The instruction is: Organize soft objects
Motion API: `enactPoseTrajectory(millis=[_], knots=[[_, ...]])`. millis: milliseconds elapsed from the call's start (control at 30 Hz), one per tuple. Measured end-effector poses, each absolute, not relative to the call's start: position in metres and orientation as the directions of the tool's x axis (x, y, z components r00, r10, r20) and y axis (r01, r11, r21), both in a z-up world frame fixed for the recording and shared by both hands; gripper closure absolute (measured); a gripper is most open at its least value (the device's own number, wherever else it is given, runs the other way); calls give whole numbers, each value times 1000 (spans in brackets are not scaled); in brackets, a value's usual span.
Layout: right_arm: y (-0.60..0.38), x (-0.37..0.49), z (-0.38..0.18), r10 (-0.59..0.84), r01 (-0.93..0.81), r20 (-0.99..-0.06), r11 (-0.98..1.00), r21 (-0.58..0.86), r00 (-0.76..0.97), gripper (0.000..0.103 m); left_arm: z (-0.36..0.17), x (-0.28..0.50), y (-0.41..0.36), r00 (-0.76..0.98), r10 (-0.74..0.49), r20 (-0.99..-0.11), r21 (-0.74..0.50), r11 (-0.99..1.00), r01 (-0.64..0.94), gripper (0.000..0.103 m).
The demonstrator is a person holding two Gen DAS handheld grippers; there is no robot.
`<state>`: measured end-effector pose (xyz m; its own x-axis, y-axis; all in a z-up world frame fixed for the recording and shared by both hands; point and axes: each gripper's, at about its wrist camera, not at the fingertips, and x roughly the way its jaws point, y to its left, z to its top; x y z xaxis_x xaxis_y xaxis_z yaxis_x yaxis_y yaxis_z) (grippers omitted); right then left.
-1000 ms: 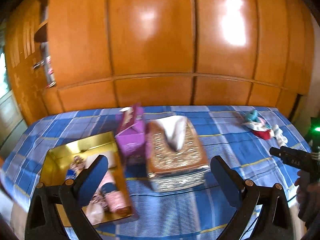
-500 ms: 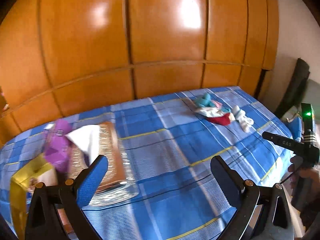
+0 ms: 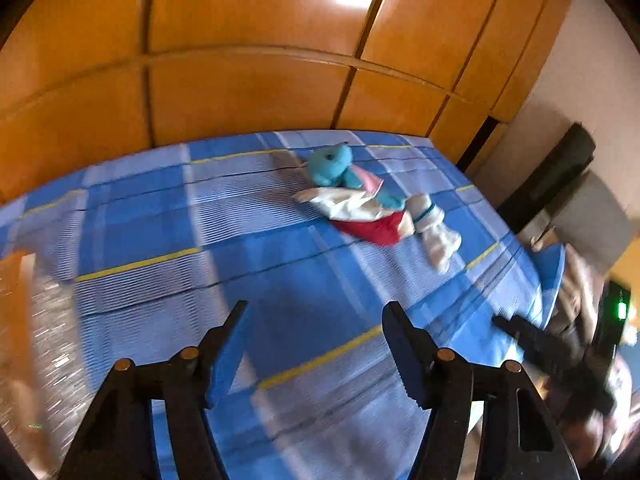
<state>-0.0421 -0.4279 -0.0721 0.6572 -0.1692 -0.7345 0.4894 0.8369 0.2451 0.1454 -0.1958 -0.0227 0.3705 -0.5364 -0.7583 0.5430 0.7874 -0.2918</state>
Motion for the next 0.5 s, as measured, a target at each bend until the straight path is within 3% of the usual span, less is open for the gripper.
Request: enactPoseTrajectory(millis=[200, 500], knots=[[-437, -36, -76, -153, 465, -732, 851, 243, 663, 33, -54, 214, -241, 267, -609, -747, -483, 773, 412, 31], [-454, -25, -91, -106, 459, -743, 840, 288, 661, 33, -102, 287, -286, 199, -656, -728, -626, 755, 196, 34]])
